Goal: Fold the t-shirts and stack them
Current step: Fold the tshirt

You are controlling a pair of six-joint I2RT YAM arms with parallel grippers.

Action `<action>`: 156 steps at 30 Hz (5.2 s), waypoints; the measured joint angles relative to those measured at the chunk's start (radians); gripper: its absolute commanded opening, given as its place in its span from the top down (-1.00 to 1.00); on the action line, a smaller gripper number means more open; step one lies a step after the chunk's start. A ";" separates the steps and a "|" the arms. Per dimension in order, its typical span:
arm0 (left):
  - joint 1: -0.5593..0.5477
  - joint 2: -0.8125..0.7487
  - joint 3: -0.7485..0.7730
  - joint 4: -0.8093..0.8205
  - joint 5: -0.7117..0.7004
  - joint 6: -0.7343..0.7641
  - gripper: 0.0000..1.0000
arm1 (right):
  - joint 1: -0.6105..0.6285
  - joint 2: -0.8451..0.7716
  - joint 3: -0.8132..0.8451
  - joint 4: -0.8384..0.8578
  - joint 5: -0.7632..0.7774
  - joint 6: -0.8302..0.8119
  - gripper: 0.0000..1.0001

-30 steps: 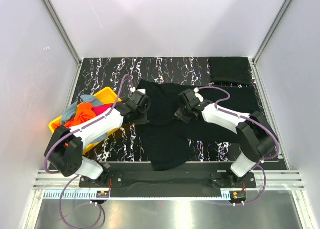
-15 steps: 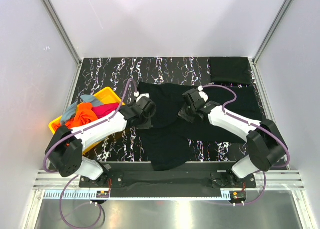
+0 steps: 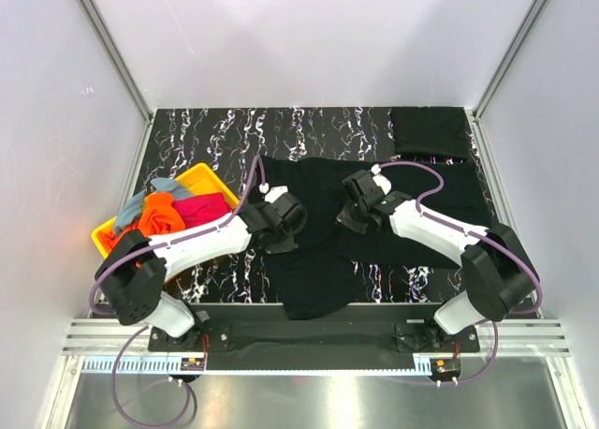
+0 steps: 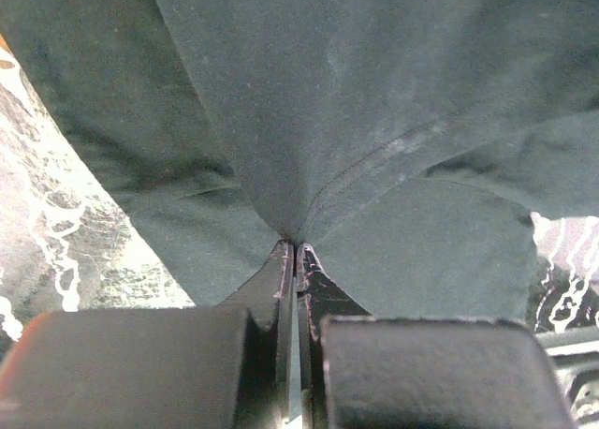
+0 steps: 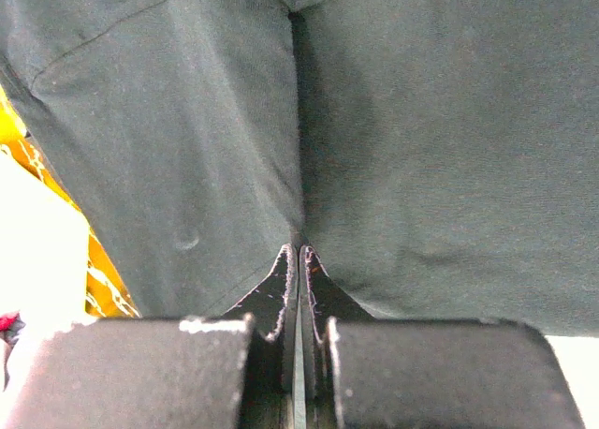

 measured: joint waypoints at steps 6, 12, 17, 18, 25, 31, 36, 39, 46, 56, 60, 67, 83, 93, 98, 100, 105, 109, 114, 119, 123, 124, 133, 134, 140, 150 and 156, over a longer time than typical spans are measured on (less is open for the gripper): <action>-0.002 0.033 0.000 0.001 -0.002 -0.036 1.00 | 0.000 0.000 0.000 -0.005 0.002 -0.011 1.00; -0.003 0.038 -0.003 0.004 -0.010 -0.064 1.00 | 0.000 -0.002 0.000 -0.005 0.001 -0.022 1.00; -0.004 -0.015 -0.013 -0.003 -0.036 -0.066 1.00 | 0.000 -0.036 0.000 -0.021 0.000 -0.043 1.00; -0.004 -0.028 -0.013 -0.003 -0.039 -0.066 1.00 | 0.000 -0.051 0.000 -0.026 0.000 -0.044 1.00; -0.005 -0.077 -0.034 -0.003 -0.053 -0.072 1.00 | 0.000 -0.138 -0.018 -0.038 -0.001 -0.048 1.00; -0.020 -0.043 -0.059 -0.006 -0.045 -0.078 0.45 | 0.000 -0.115 -0.085 -0.037 -0.014 -0.060 0.47; -0.025 -0.020 -0.036 -0.025 -0.034 -0.037 0.18 | -0.010 -0.066 -0.083 -0.060 -0.029 -0.093 0.29; 0.035 -0.019 0.035 -0.037 -0.041 0.021 0.19 | -0.072 -0.065 -0.061 -0.080 -0.054 -0.119 0.31; 0.296 0.179 0.365 -0.018 -0.053 0.212 0.35 | -0.393 0.037 0.113 -0.082 -0.081 -0.252 0.76; 0.472 0.664 0.773 0.005 0.050 0.341 0.38 | -0.710 0.370 0.321 -0.090 -0.100 -0.352 0.82; 0.511 0.771 0.867 -0.004 0.084 0.356 0.42 | -0.802 0.445 0.372 -0.128 -0.100 -0.378 0.81; 0.578 0.853 0.950 -0.006 0.109 0.345 0.45 | -0.902 0.534 0.496 -0.171 -0.084 -0.418 0.83; 0.626 0.904 1.059 -0.042 0.208 0.375 0.30 | -0.967 0.547 0.554 -0.195 -0.132 -0.415 0.53; 0.622 0.598 0.908 -0.063 0.298 0.531 0.18 | -0.995 0.458 0.525 -0.217 -0.087 -0.418 0.48; 0.483 0.247 0.639 -0.036 0.275 0.631 0.16 | -1.001 0.490 0.524 -0.226 -0.006 -0.427 0.46; 0.388 0.140 0.537 -0.042 0.249 0.660 0.15 | -1.002 0.512 0.530 -0.233 0.015 -0.435 0.43; 0.076 -0.020 0.289 -0.045 0.214 0.685 0.15 | -1.009 0.560 0.578 -0.268 0.034 -0.451 0.38; -0.114 -0.081 0.153 -0.069 0.183 0.680 0.16 | -1.022 0.524 0.587 -0.294 0.006 -0.448 0.18; -0.327 -0.133 0.080 -0.061 0.137 0.653 0.10 | -1.027 0.349 0.558 -0.315 -0.083 -0.425 0.01; -0.523 -0.078 0.019 0.016 0.057 0.590 -0.05 | -1.027 0.116 0.431 -0.303 -0.157 -0.407 -0.09; -0.643 0.058 0.019 0.057 -0.016 0.544 -0.10 | -1.027 0.049 0.332 -0.309 -0.182 -0.410 -0.11; -0.663 0.086 0.019 0.061 -0.028 0.535 -0.10 | -1.027 0.045 0.313 -0.314 -0.186 -0.413 -0.11; -0.684 0.157 0.001 0.085 -0.146 0.464 -0.04 | -1.027 -0.019 0.262 -0.331 -0.208 -0.427 -0.11; -0.684 0.157 -0.003 0.085 -0.154 0.460 -0.03 | -1.027 -0.028 0.262 -0.331 -0.210 -0.427 -0.11; -0.683 0.196 -0.008 0.098 -0.199 0.444 0.04 | -1.027 -0.046 0.262 -0.331 -0.213 -0.427 -0.11; -0.682 0.233 -0.006 0.076 -0.261 0.407 1.00 | -1.031 -0.051 0.214 -0.337 -0.194 -0.409 -0.15; -0.682 0.210 -0.003 0.027 -0.276 0.404 1.00 | -1.086 -0.131 0.100 -0.365 -0.174 -0.314 -0.16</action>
